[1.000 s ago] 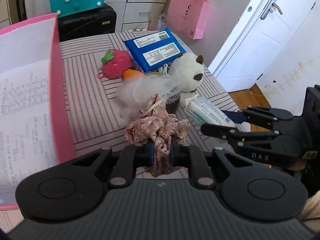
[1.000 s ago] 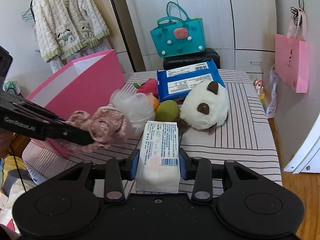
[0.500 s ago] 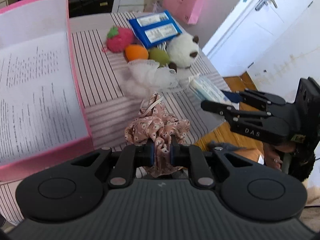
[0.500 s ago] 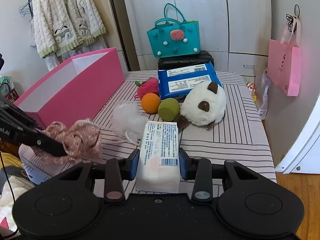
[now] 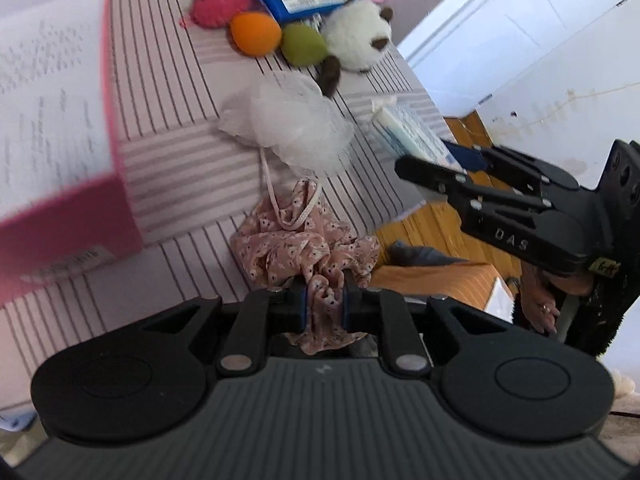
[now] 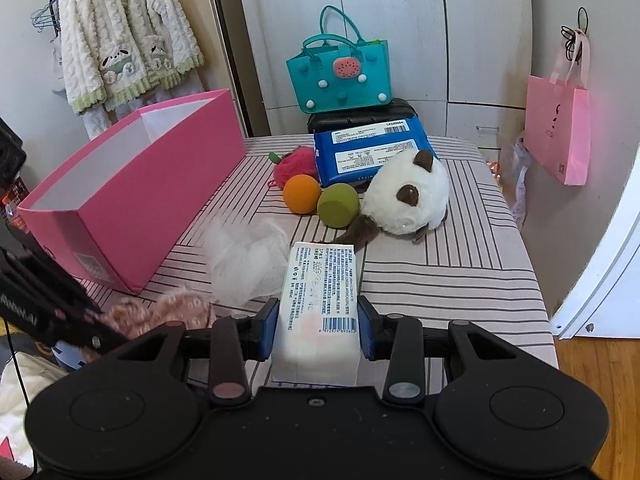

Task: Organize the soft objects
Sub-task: 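Lift the scrunchie and soap package and carry both toward the pink box, then lower both items into the pink box and open both grippers, then move both tools back toward the remaining items on the table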

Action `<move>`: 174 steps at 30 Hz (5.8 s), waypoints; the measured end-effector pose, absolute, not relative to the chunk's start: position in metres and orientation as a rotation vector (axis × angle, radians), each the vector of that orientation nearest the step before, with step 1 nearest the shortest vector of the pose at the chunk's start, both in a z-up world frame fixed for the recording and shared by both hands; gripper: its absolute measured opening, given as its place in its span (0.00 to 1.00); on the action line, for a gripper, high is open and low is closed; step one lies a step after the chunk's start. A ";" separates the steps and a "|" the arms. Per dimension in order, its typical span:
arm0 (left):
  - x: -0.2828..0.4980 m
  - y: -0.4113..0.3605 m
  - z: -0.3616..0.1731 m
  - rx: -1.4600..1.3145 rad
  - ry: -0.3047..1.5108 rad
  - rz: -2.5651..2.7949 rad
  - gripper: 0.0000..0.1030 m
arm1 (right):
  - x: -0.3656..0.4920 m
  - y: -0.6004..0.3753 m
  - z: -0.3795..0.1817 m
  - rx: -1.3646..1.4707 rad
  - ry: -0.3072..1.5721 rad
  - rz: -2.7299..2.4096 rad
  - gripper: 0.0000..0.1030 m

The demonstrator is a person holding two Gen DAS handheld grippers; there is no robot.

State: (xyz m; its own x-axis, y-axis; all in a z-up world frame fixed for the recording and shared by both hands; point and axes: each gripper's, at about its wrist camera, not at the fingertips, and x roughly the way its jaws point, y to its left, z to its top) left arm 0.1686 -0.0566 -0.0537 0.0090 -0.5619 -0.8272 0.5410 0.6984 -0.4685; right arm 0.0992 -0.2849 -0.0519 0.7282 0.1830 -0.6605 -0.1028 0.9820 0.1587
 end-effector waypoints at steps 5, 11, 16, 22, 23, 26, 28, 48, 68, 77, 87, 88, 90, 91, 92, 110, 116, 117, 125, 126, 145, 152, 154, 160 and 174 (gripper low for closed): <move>0.170 -0.064 -0.066 -0.051 1.361 -0.881 0.14 | 0.097 -0.284 -0.052 0.110 0.736 0.150 0.43; 0.169 -0.067 -0.065 -0.055 1.325 -0.867 0.15 | 0.097 -0.284 -0.054 0.111 0.740 0.150 0.43; 0.175 -0.065 -0.033 -0.014 1.186 -0.864 0.13 | 0.099 -0.283 -0.048 0.104 0.723 0.153 0.43; 0.198 -0.064 0.038 0.066 0.928 -0.794 0.12 | 0.106 -0.284 -0.034 0.119 0.678 0.153 0.43; 0.200 -0.063 0.047 0.070 0.905 -0.789 0.12 | 0.107 -0.284 -0.032 0.122 0.671 0.156 0.43; 0.215 -0.064 0.064 0.028 0.923 -0.824 0.12 | 0.110 -0.284 -0.024 0.119 0.653 0.161 0.43; 0.226 -0.061 0.072 -0.002 0.945 -0.829 0.12 | 0.113 -0.285 -0.019 0.117 0.643 0.158 0.43; 0.243 -0.013 0.111 -0.147 0.949 -0.873 0.12 | 0.130 -0.253 0.033 0.042 0.575 0.236 0.43; 0.235 0.062 0.185 -0.109 0.714 -0.760 0.12 | 0.187 -0.186 0.102 -0.060 0.590 0.426 0.43; 0.241 0.099 0.177 -0.088 0.701 -0.666 0.12 | 0.241 -0.133 0.109 -0.099 0.634 0.566 0.43; 0.297 0.115 0.109 -0.046 0.761 -0.549 0.12 | 0.315 -0.096 0.052 -0.187 0.760 0.594 0.43; 0.304 0.115 0.101 -0.044 0.772 -0.542 0.12 | 0.321 -0.093 0.045 -0.209 0.770 0.590 0.43; 0.316 0.114 0.088 -0.022 0.773 -0.522 0.12 | 0.331 -0.091 0.035 -0.242 0.792 0.587 0.43; 0.317 0.113 0.083 0.004 0.759 -0.506 0.12 | 0.336 -0.089 0.030 -0.262 0.803 0.587 0.43; 0.321 0.110 0.078 0.038 0.743 -0.485 0.12 | 0.342 -0.086 0.026 -0.278 0.814 0.585 0.43; 0.392 0.062 0.004 0.228 0.972 -0.416 0.12 | 0.383 -0.061 -0.016 -0.558 0.899 0.529 0.43; 0.395 0.056 -0.003 0.204 1.023 -0.413 0.14 | 0.388 -0.057 -0.018 -0.589 0.891 0.511 0.47; 0.396 0.055 -0.004 0.205 1.024 -0.400 0.15 | 0.389 -0.058 -0.018 -0.590 0.886 0.514 0.47; 0.392 0.049 0.004 0.198 1.037 -0.379 0.43 | 0.363 -0.091 0.015 -0.421 0.835 0.555 0.48; 0.388 0.051 0.010 0.196 1.028 -0.381 0.51 | 0.359 -0.095 0.019 -0.392 0.835 0.565 0.48; 0.284 0.069 0.098 0.297 0.873 -0.312 0.92 | 0.251 -0.128 0.090 -0.163 0.785 0.645 0.67; 0.230 0.069 0.123 0.341 0.795 -0.325 0.96 | 0.205 -0.143 0.112 -0.135 0.729 0.651 0.74; 0.219 0.069 0.128 0.329 0.788 -0.340 0.96 | 0.190 -0.149 0.117 -0.134 0.713 0.651 0.75; 0.182 0.060 0.133 0.358 0.752 -0.369 0.96 | 0.150 -0.161 0.127 -0.166 0.665 0.645 0.85; 0.128 0.030 0.105 0.343 0.748 -0.467 0.96 | 0.090 -0.210 0.094 -0.174 0.635 0.539 0.96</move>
State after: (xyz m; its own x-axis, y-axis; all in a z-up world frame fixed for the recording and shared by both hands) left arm 0.1276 0.0302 0.1054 0.6393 -0.2817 -0.7156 0.5194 0.8444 0.1316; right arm 0.0897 -0.2101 0.0936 0.6734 0.4240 -0.6056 -0.5281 0.8491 0.0073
